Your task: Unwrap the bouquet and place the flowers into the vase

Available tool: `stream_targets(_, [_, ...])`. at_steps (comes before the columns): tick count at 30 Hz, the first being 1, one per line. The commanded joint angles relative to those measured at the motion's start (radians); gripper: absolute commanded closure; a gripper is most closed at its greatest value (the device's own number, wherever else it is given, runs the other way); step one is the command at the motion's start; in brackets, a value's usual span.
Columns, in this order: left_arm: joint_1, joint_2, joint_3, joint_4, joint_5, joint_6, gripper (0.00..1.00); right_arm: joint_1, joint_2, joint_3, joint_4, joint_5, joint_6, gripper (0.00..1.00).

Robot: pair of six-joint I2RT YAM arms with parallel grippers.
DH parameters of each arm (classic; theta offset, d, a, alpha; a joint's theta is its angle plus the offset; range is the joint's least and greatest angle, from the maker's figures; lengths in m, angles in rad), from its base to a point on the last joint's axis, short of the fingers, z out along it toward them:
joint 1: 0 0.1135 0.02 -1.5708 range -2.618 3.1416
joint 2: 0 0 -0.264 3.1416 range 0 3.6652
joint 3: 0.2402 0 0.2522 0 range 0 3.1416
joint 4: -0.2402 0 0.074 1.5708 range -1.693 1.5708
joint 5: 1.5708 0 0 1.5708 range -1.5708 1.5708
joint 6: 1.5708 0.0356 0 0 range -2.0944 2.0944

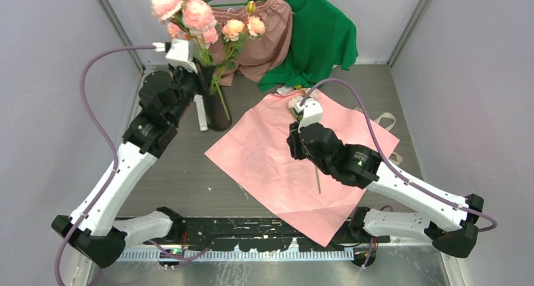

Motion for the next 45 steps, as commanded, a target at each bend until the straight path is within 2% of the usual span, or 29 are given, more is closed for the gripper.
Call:
stream_targets(1, [0.097, 0.036, 0.121, 0.058, -0.09, 0.114, 1.0, 0.004, 0.009, -0.005, 0.057, 0.046, -0.024, 0.72])
stream_targets(7, [0.277, 0.094, 0.226, 0.019, -0.005, 0.026, 1.0, 0.003, 0.019, -0.018, 0.061, 0.064, -0.04, 0.76])
stream_targets(11, [0.38, 0.13, 0.249, 0.049, 0.084, -0.062, 1.0, 0.001, 0.026, -0.02, 0.062, 0.069, -0.053, 0.77])
stream_targets(17, [0.479, 0.193, 0.277, 0.107, 0.213, -0.183, 1.0, -0.007, 0.045, -0.017, 0.066, 0.071, -0.067, 0.8])
stream_targets(33, [0.507, 0.228, 0.418, 0.032, 0.286, -0.218, 1.0, -0.026, 0.045, -0.055, 0.081, 0.058, -0.051, 0.8])
stream_targets(45, [0.507, 0.231, 0.228, 0.107, 0.317, -0.248, 1.0, -0.035, 0.043, -0.076, 0.089, 0.049, -0.046, 0.8])
